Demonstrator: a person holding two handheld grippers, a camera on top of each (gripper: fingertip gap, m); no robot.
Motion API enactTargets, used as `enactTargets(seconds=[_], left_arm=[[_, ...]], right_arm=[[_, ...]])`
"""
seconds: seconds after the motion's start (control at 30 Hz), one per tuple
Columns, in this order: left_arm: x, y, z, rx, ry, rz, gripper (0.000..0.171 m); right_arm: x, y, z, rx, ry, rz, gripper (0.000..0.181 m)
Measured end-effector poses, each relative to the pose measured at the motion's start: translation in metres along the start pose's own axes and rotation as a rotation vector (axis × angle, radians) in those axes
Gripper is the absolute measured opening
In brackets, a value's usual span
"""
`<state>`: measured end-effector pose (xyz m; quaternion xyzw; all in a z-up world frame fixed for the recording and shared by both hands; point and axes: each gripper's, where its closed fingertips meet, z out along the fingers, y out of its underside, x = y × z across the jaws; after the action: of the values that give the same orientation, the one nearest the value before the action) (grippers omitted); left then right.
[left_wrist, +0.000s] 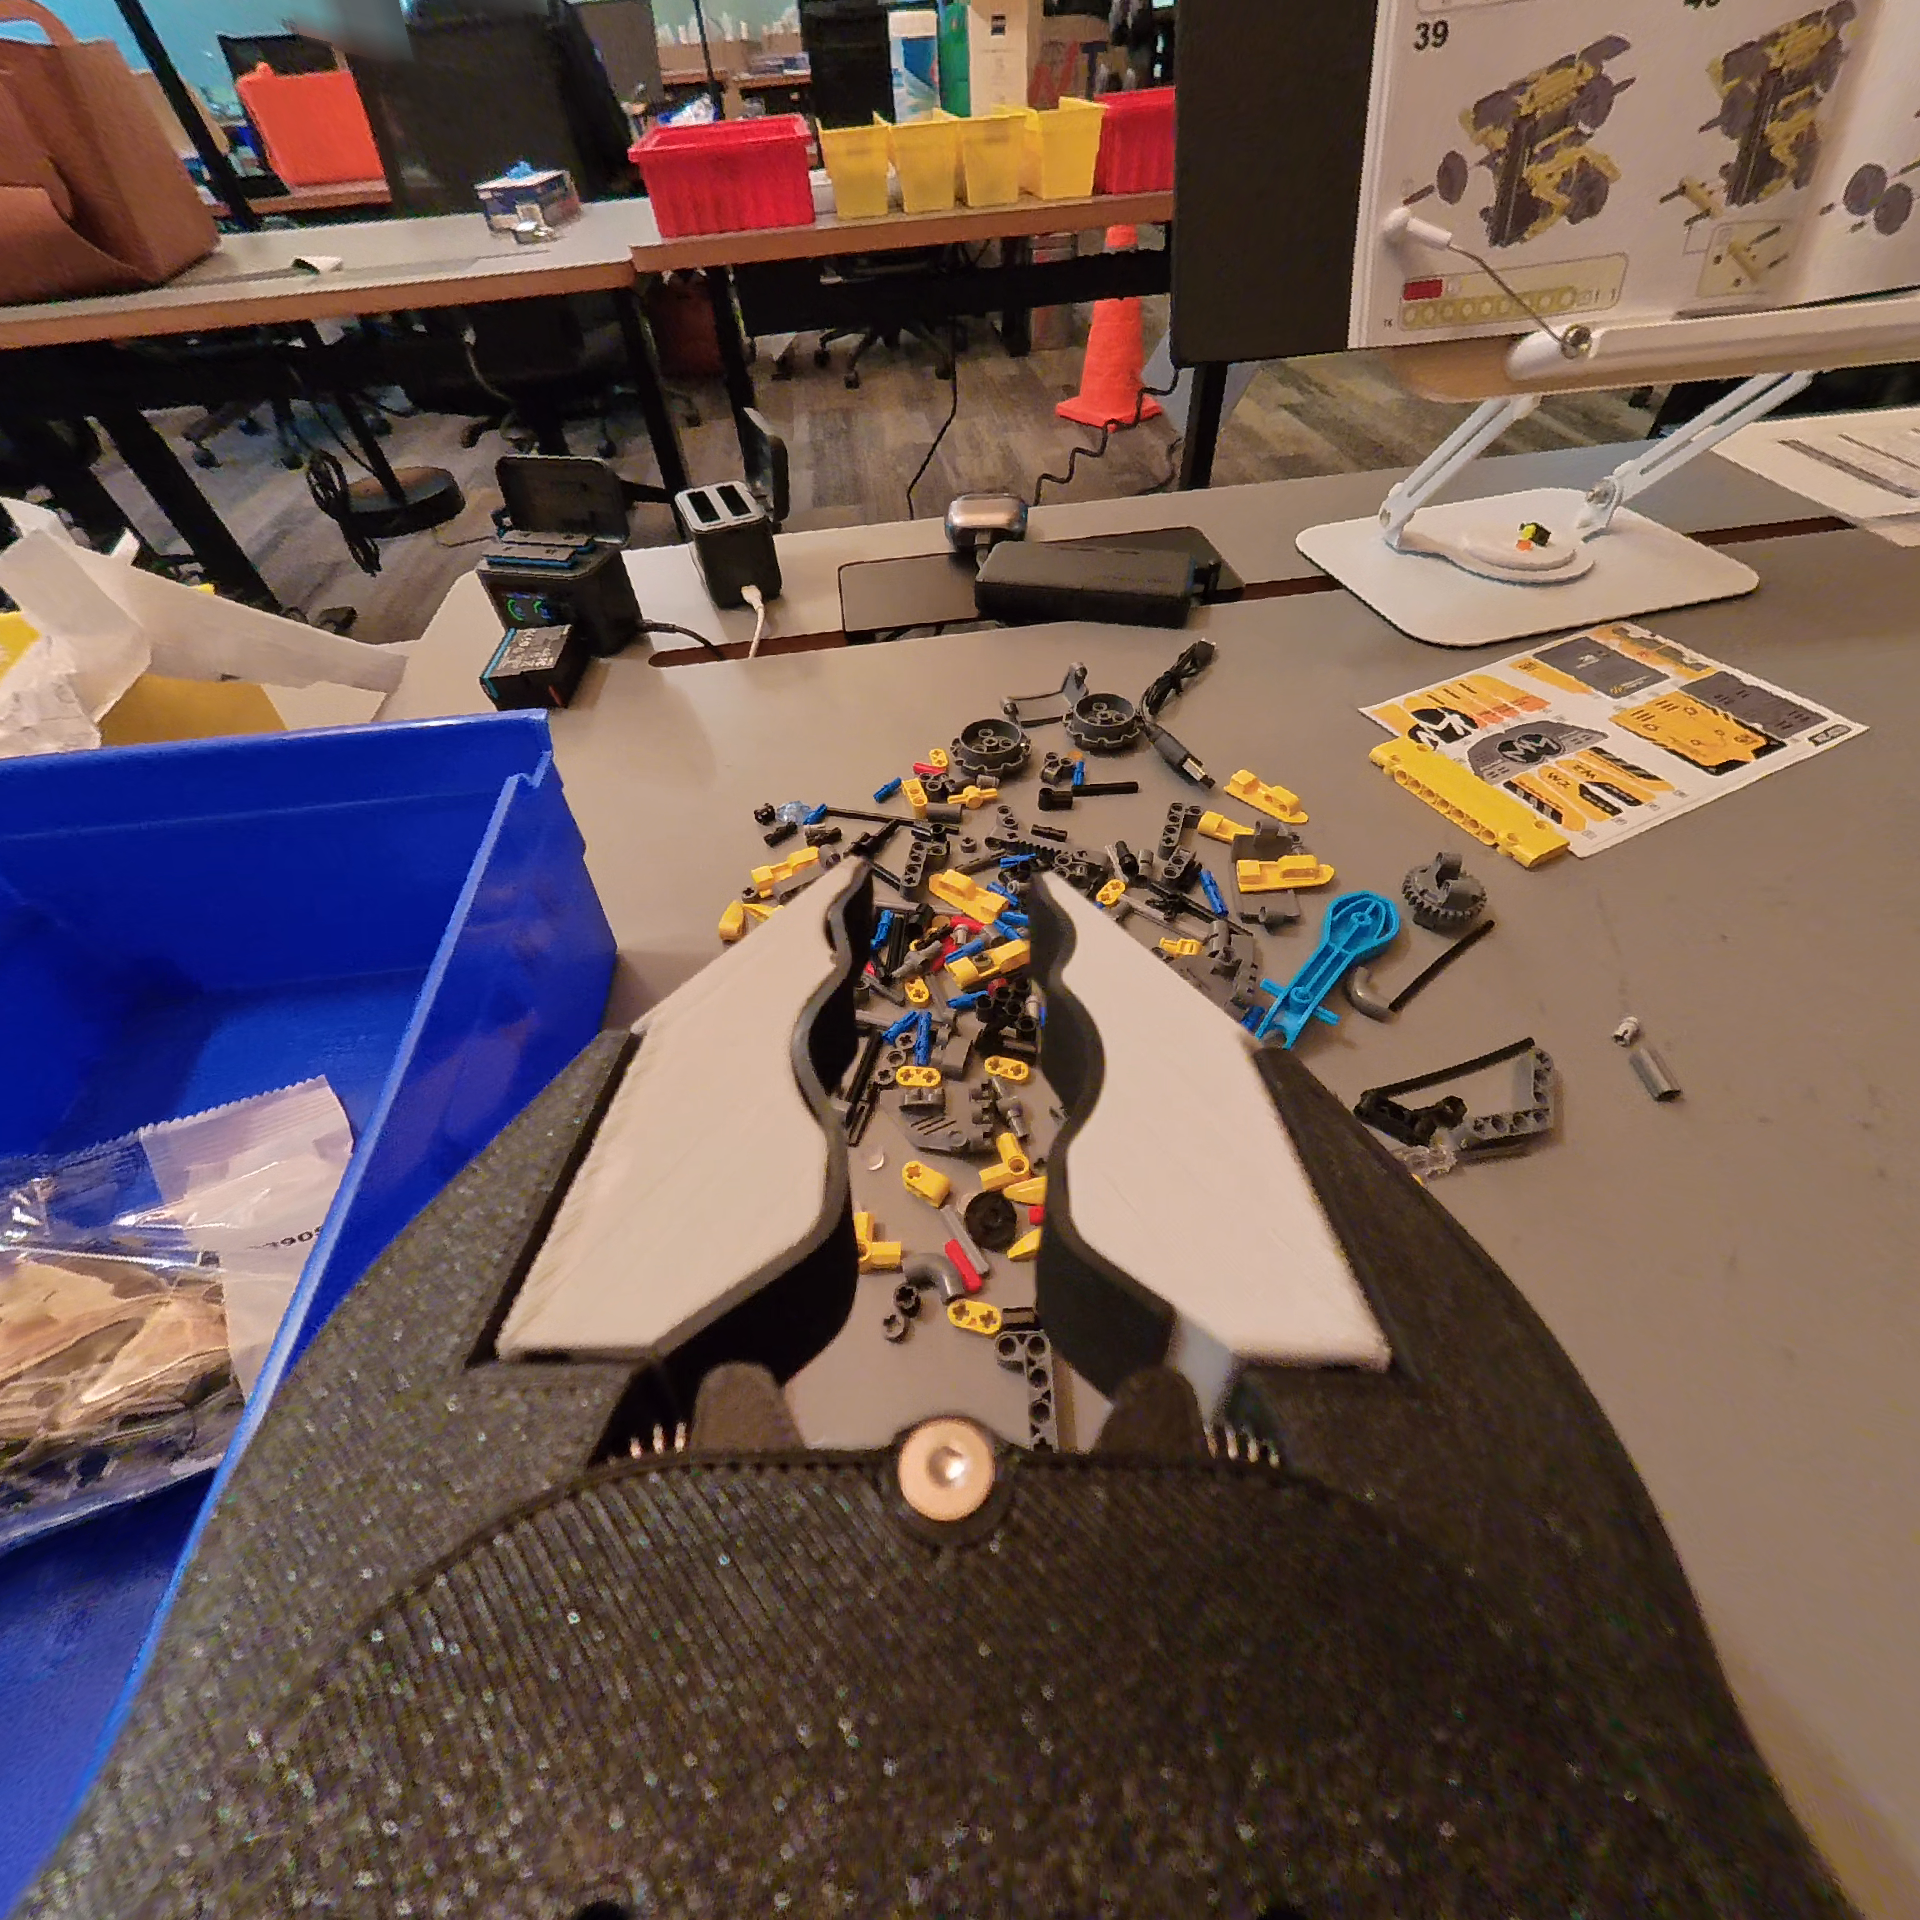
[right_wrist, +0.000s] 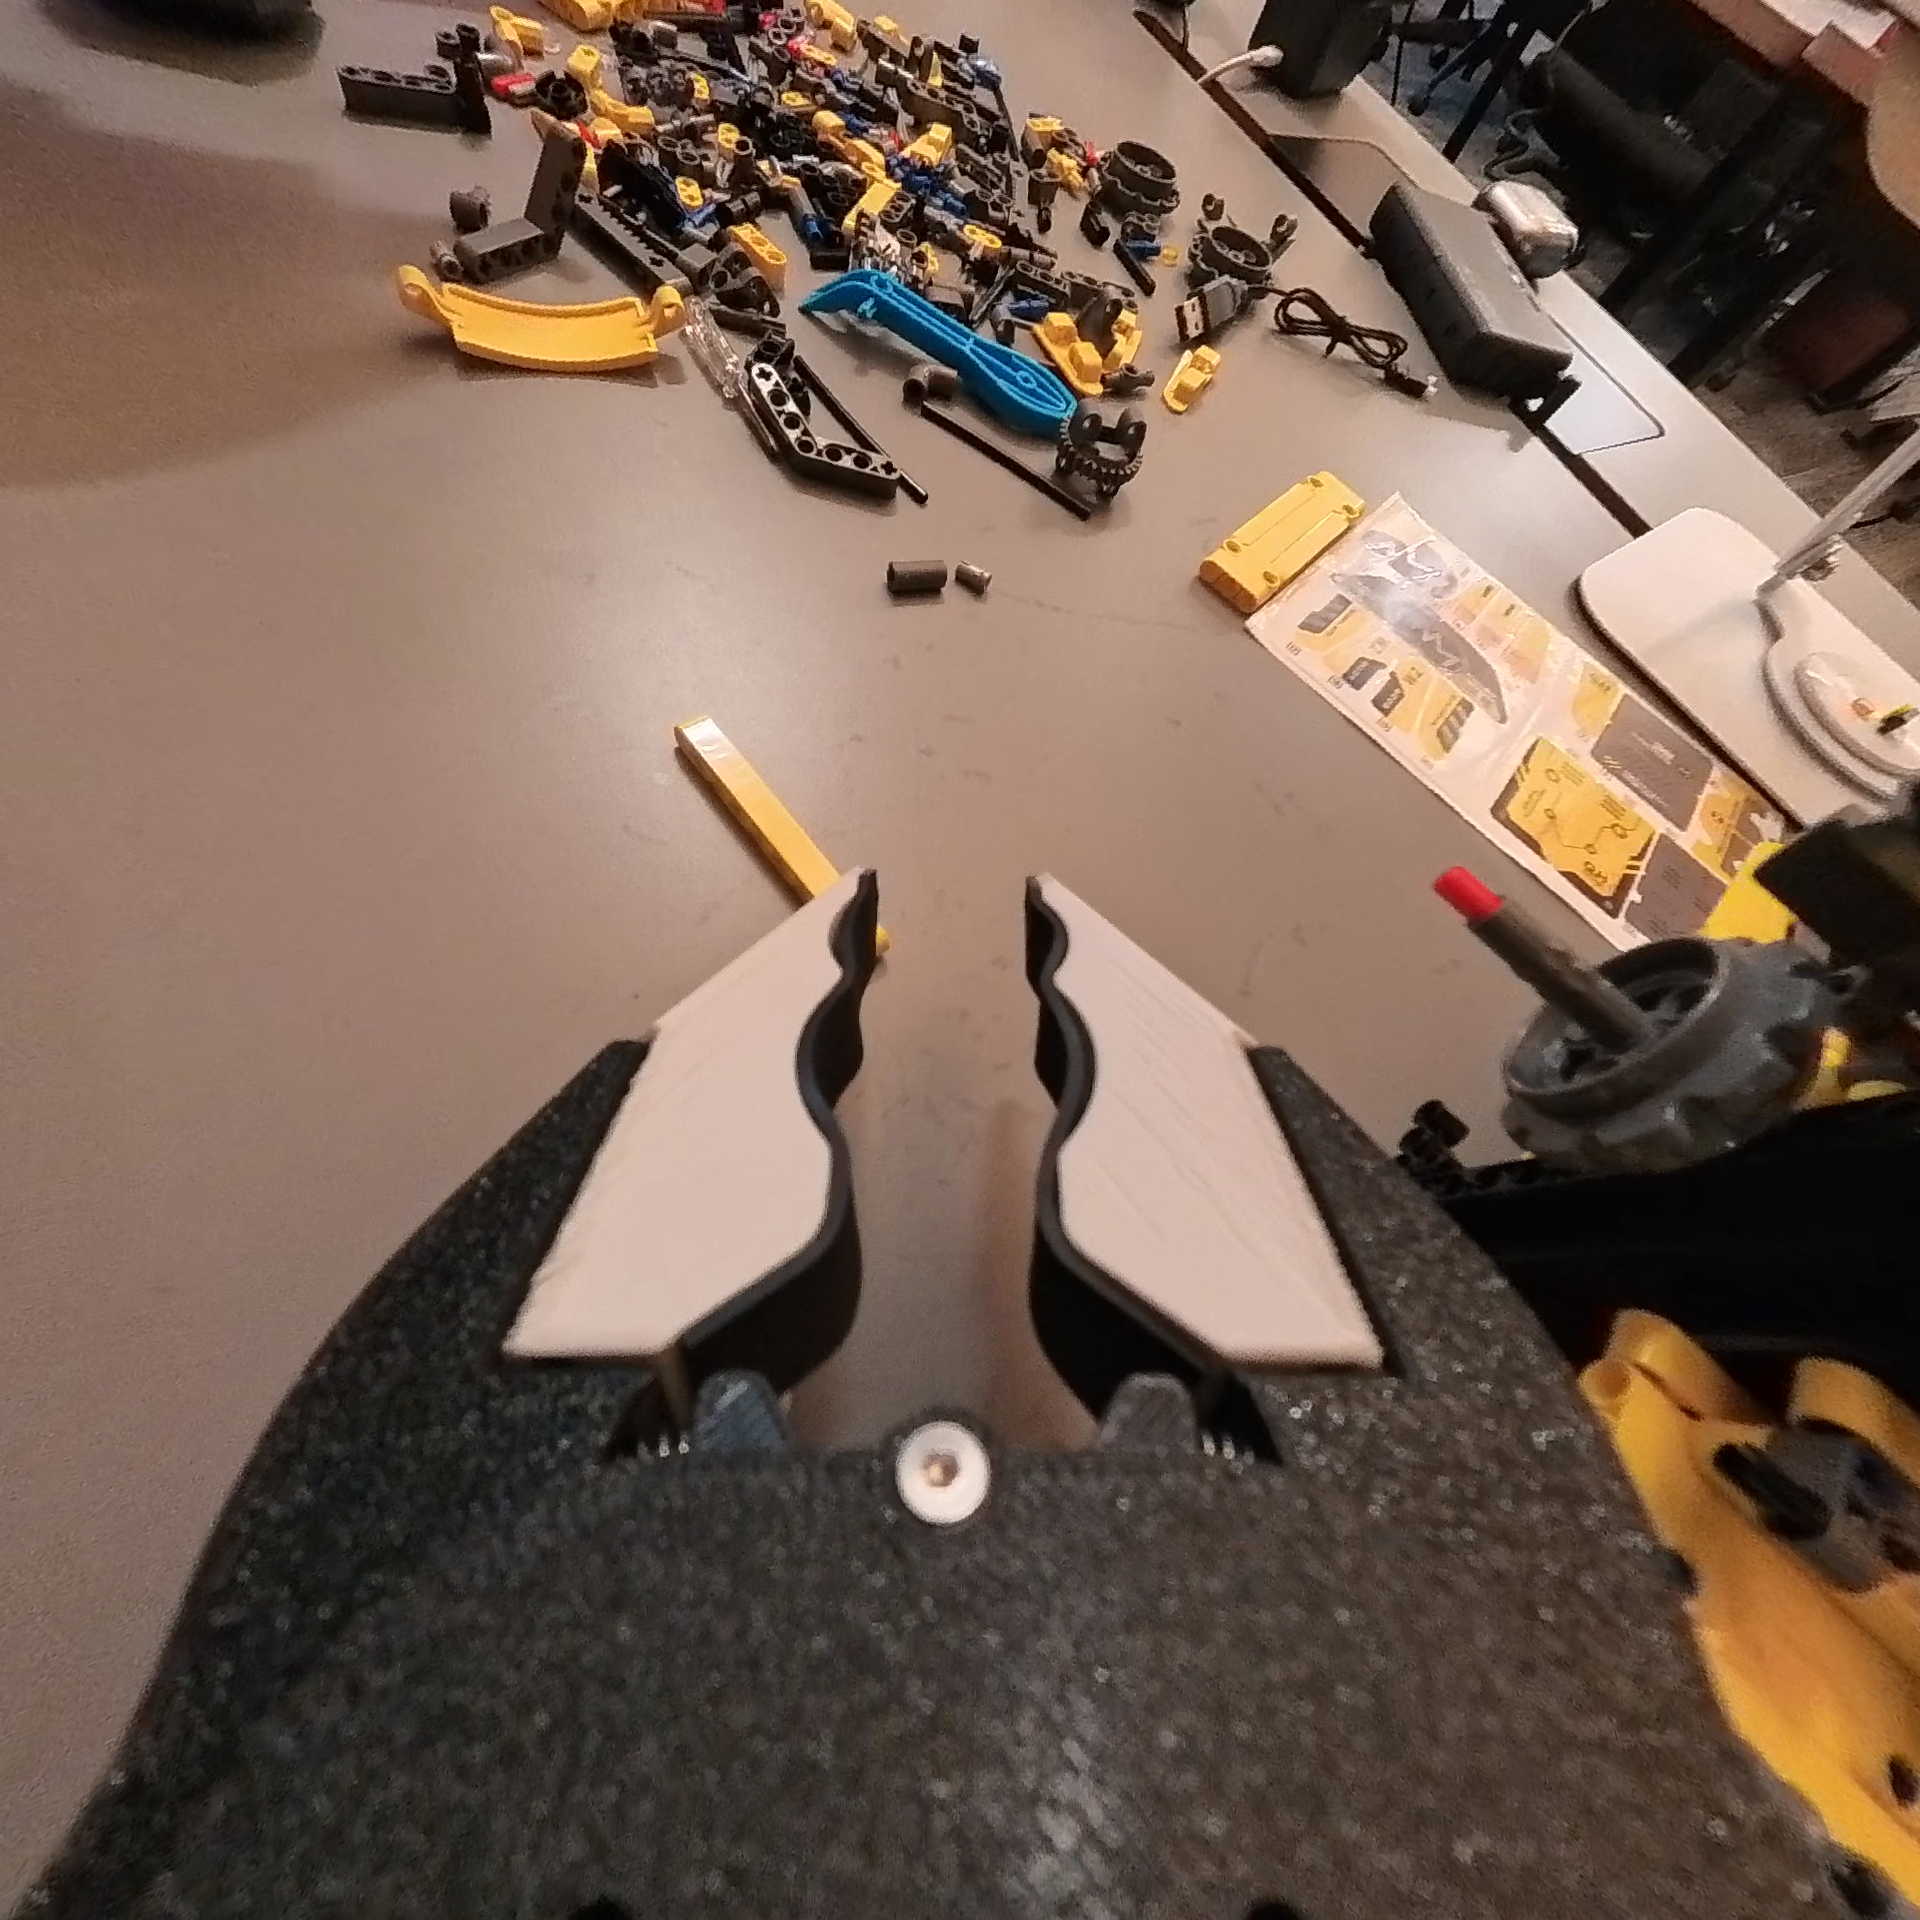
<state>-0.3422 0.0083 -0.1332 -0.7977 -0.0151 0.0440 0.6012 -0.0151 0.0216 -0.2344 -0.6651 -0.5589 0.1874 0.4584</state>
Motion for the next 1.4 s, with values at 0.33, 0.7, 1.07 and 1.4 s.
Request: enactTargets(seconds=[0.33, 0.7, 1.07, 1.4], left_arm=[[0.0072, 0.0030, 0.0029, -0.014, 0.037, 0.008, 0.038], [0.0100, 0.0040, 0.0035, -0.021, 0.047, 0.014, 0.040], [0.0101, 0.0050, 0.0037, -0.024, 0.049, 0.016, 0.041], [0.0101, 0.0048, 0.0032, -0.025, 0.049, 0.017, 0.042]], right_arm=[[-0.0003, 0.0011, 0.0010, -0.009, -0.003, 0.000, 0.028], [-0.0008, 0.0020, 0.0015, -0.014, -0.002, -0.005, 0.028], [-0.0011, 0.0026, 0.0019, -0.019, -0.001, -0.007, 0.028], [-0.0014, 0.0029, 0.0021, -0.020, -0.002, -0.009, 0.029]])
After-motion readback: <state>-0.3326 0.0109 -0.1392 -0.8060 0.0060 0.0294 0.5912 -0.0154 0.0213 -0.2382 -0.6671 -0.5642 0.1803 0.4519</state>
